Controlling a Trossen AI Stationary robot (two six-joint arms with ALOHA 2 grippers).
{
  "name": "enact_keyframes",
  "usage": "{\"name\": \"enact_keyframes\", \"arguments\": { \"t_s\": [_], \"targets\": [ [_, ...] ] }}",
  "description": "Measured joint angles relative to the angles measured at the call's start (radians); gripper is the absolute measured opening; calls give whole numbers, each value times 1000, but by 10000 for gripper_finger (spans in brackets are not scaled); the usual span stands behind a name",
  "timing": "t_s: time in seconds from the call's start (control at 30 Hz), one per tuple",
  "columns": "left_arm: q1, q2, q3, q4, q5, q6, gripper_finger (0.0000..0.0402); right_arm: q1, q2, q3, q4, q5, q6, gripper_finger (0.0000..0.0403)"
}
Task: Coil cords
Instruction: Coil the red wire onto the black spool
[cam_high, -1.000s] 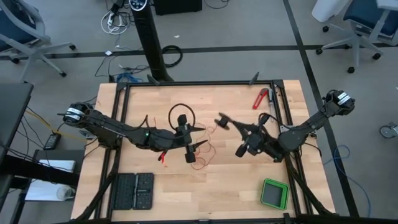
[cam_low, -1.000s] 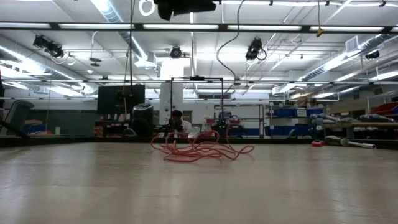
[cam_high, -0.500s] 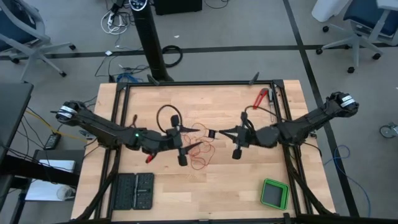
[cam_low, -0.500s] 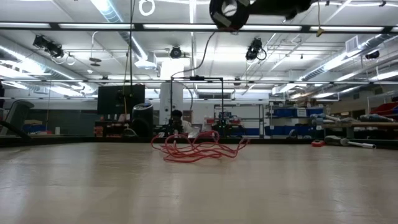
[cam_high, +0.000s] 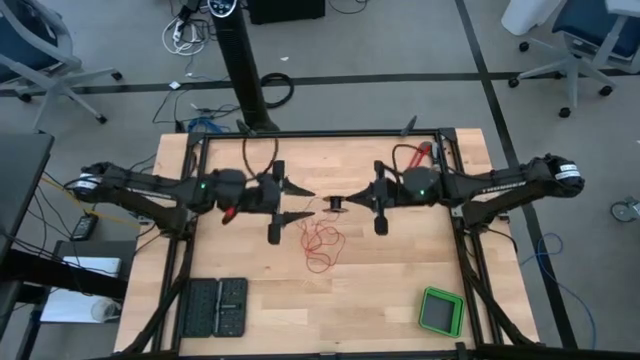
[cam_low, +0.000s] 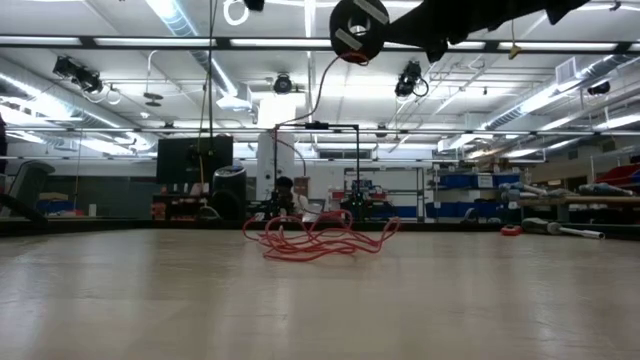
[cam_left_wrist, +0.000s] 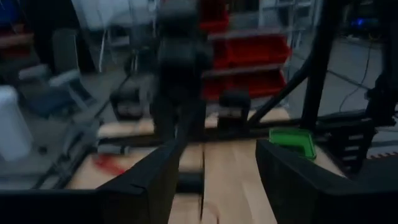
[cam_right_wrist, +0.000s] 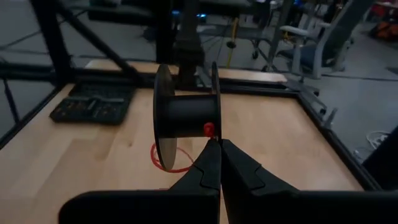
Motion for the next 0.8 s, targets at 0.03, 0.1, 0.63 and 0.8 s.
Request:
{"name": "enact_keyframes", "arguments": {
  "t_s": [0.03,0.1,0.63,0.8],
  "targets": [
    [19,3,-1,-13,-3,-12,213,-16,-5,0,3,-10,3,0],
    [49,14,-1,-24,-26,-22,207,-37,-15,0,16,-19,6,0],
    [79,193,-1,100,-30,-63,198,-46,-27,0,28,-101,-22,0],
    [82,211,-1,119,-34,-70,198,-47,-27,0,22,-97,-22,0]
  ]
}}
